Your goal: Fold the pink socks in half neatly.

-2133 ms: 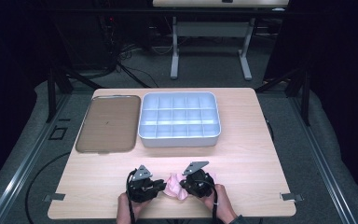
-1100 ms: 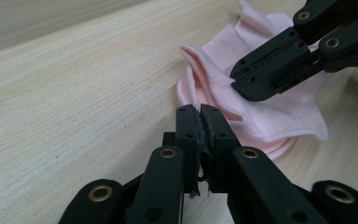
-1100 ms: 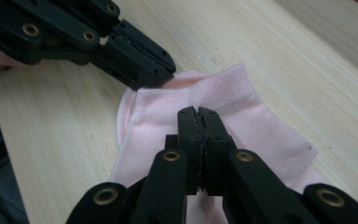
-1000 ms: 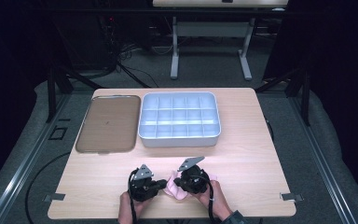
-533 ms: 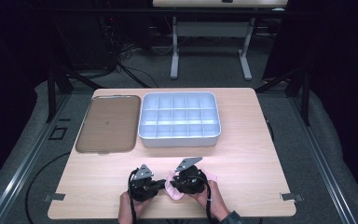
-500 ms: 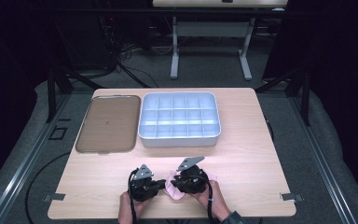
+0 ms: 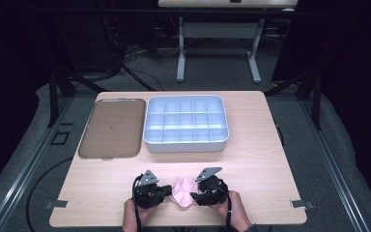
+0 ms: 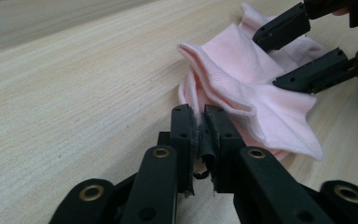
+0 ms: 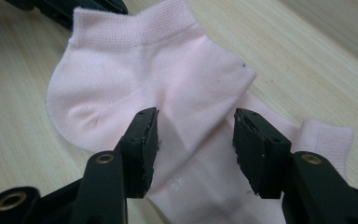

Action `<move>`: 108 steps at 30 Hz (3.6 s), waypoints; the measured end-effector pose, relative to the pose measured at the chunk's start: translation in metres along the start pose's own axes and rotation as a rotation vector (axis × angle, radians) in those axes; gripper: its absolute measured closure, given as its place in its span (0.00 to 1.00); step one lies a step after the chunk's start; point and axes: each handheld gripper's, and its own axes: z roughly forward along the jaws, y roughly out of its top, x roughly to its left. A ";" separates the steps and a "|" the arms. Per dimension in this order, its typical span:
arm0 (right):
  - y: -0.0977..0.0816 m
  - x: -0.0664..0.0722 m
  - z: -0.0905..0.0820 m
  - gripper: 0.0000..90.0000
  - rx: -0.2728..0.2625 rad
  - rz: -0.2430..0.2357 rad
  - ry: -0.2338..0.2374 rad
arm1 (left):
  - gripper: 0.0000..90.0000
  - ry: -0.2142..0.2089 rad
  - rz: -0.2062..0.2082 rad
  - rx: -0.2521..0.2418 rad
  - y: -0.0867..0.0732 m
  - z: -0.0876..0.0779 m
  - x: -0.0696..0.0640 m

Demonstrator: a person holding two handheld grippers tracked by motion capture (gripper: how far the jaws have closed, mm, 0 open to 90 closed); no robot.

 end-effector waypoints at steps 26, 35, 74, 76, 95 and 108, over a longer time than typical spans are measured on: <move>-0.009 -0.002 0.001 0.45 -0.052 0.016 -0.016 | 0.96 -0.063 0.140 0.017 0.003 0.006 -0.017; -0.010 -0.002 -0.001 0.29 -0.047 0.034 -0.046 | 0.99 -0.074 0.141 0.013 0.003 0.006 -0.014; -0.048 -0.058 -0.050 0.54 -0.043 0.280 -0.134 | 0.99 -0.070 0.141 0.011 0.003 0.006 -0.014; -0.047 -0.058 -0.047 0.59 -0.038 0.281 -0.130 | 0.99 -0.070 0.141 0.010 0.003 0.006 -0.015; -0.052 -0.048 -0.038 0.95 -0.068 0.300 -0.117 | 0.99 -0.062 0.149 0.012 0.002 0.007 -0.016; -0.042 -0.047 -0.062 0.96 -0.146 0.337 -0.031 | 0.99 -0.067 0.144 0.011 0.003 0.007 -0.015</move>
